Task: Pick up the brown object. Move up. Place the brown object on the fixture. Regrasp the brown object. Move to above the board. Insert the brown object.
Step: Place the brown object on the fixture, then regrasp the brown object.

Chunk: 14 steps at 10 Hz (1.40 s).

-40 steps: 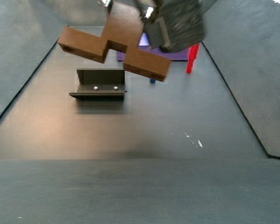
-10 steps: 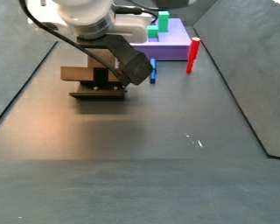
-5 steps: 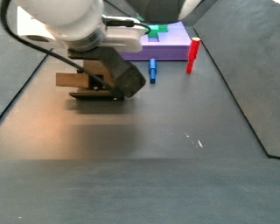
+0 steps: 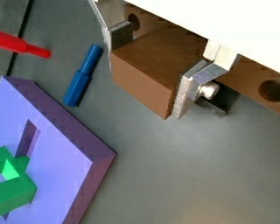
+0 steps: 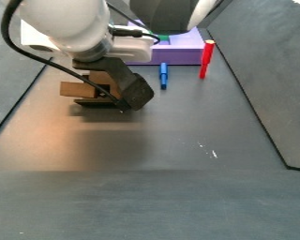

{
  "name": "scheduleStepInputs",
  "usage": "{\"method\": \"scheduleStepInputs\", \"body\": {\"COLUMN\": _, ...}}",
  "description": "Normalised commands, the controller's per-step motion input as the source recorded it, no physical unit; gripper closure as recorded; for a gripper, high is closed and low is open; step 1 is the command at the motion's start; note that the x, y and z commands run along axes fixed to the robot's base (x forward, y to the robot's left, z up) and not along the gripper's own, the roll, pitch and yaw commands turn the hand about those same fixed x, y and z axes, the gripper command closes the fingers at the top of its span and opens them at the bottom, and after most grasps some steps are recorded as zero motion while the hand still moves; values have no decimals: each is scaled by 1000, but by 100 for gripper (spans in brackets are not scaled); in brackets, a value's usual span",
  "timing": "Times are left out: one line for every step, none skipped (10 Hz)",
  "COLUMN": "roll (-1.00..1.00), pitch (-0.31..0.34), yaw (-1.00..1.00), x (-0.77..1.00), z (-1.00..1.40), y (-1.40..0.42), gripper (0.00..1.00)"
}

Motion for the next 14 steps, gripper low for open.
{"method": "scheduleStepInputs", "body": {"roll": 0, "pitch": 0, "yaw": 0, "x": 0, "z": 0, "y": 0, "gripper": 100}}
{"method": "scheduleStepInputs", "body": {"roll": 0, "pitch": 0, "yaw": 0, "x": 0, "z": 0, "y": 0, "gripper": 0}}
{"method": "scheduleStepInputs", "body": {"roll": 1000, "pitch": 20, "yaw": 163, "x": 0, "z": 414, "y": -329, "gripper": 0}}
{"method": "scheduleStepInputs", "body": {"roll": 1000, "pitch": 69, "yaw": 157, "x": 0, "z": 360, "y": -291, "gripper": 0}}
{"method": "scheduleStepInputs", "body": {"roll": 1000, "pitch": 123, "yaw": 189, "x": -46, "z": 297, "y": -203, "gripper": 0}}
{"method": "scheduleStepInputs", "body": {"roll": 1000, "pitch": 117, "yaw": 189, "x": -69, "z": 337, "y": -206, "gripper": 0}}
{"method": "scheduleStepInputs", "body": {"roll": 1000, "pitch": 114, "yaw": 183, "x": -60, "z": 397, "y": -166, "gripper": 0}}
{"method": "scheduleStepInputs", "body": {"roll": 1000, "pitch": 117, "yaw": 183, "x": -57, "z": 409, "y": -154, "gripper": 0}}
{"method": "scheduleStepInputs", "body": {"roll": 1000, "pitch": 71, "yaw": 194, "x": -103, "z": 303, "y": -146, "gripper": 0}}
{"method": "scheduleStepInputs", "body": {"roll": 1000, "pitch": 83, "yaw": 237, "x": -163, "z": 249, "y": -163, "gripper": 0}}
{"method": "scheduleStepInputs", "body": {"roll": 1000, "pitch": 77, "yaw": 243, "x": -163, "z": 217, "y": -154, "gripper": 0}}
{"method": "scheduleStepInputs", "body": {"roll": 1000, "pitch": 69, "yaw": 240, "x": -163, "z": 223, "y": -160, "gripper": 0}}
{"method": "scheduleStepInputs", "body": {"roll": 1000, "pitch": 6, "yaw": 191, "x": -123, "z": 191, "y": -183, "gripper": 0}}
{"method": "scheduleStepInputs", "body": {"roll": 1000, "pitch": 0, "yaw": 140, "x": -60, "z": 154, "y": -237, "gripper": 0}}
